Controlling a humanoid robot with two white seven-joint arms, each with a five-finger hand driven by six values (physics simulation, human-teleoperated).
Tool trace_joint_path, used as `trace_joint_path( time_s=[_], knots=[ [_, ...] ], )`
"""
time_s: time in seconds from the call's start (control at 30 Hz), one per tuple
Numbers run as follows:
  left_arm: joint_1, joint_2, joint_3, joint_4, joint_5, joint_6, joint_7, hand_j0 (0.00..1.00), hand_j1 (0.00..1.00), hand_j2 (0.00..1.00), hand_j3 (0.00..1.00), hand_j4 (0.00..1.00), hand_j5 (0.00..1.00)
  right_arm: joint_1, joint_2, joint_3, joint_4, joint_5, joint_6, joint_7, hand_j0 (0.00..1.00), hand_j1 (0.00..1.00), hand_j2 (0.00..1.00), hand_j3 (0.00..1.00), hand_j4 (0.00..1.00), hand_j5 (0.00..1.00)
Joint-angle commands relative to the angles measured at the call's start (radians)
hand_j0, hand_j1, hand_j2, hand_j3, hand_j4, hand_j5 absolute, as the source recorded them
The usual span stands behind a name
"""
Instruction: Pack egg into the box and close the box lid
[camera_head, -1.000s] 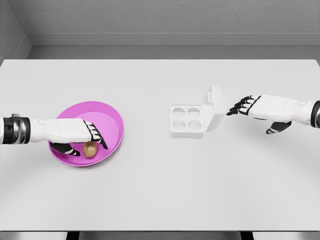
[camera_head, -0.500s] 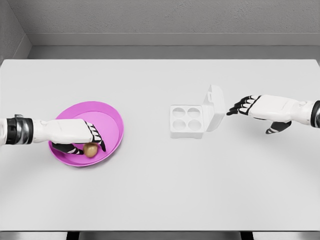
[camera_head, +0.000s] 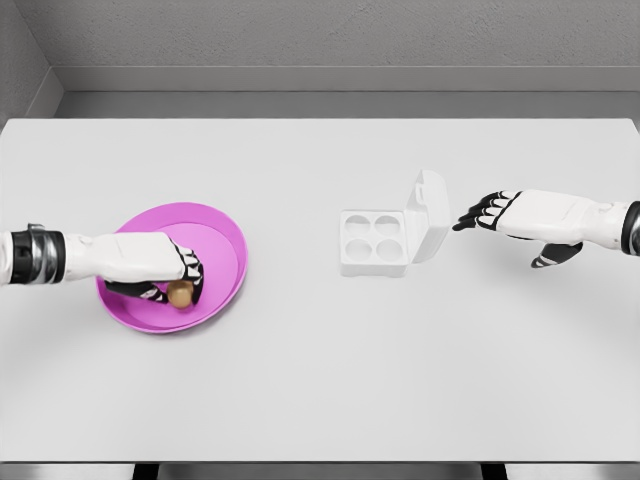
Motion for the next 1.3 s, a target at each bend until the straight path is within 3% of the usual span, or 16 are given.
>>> trace_joint_path(
  time_s=[0.0,0.13,0.53,0.8,0.93,1.27],
  knots=[
    [-0.003,-0.001,0.004,-0.001,0.017,0.003,-0.001,0.35,0.35,0.35,0.35,0.35,0.35,-0.002,-0.002,0.0,0.0,-0.006,0.002,0.0,1.0,1.0,1.0,1.0,1.0,1.0],
    [-0.041,-0.048,0.008,0.002,0.037,0.003,0.005,0.35,0.35,0.35,0.35,0.35,0.35,-0.002,-0.002,0.0,0.0,-0.006,0.002,0.0,1.0,1.0,1.0,1.0,1.0,1.0],
    [-0.135,-0.309,0.005,0.151,0.027,0.003,-0.004,0.35,0.35,0.35,0.35,0.35,0.35,-0.003,-0.002,0.0,0.0,-0.006,0.002,0.0,1.0,1.0,1.0,1.0,1.0,1.0],
    [-0.193,-0.45,-0.003,0.157,0.023,0.003,-0.004,0.35,0.35,0.35,0.35,0.35,0.35,-0.005,-0.004,0.0,0.0,-0.006,0.002,0.0,1.0,1.0,1.0,1.0,1.0,1.0],
    [-0.247,-0.596,-0.026,0.318,-0.003,0.003,-0.004,0.35,0.35,0.35,0.35,0.35,0.35,-0.005,-0.004,0.0,0.0,-0.006,0.002,0.0,1.0,1.0,1.0,1.0,1.0,1.0],
    [-0.255,-0.627,-0.046,0.354,-0.01,0.003,-0.006,0.35,0.35,0.35,0.35,0.35,0.35,-0.005,-0.002,0.0,0.0,-0.006,0.002,0.0,1.0,1.0,1.0,1.0,1.0,1.0]
  ],
)
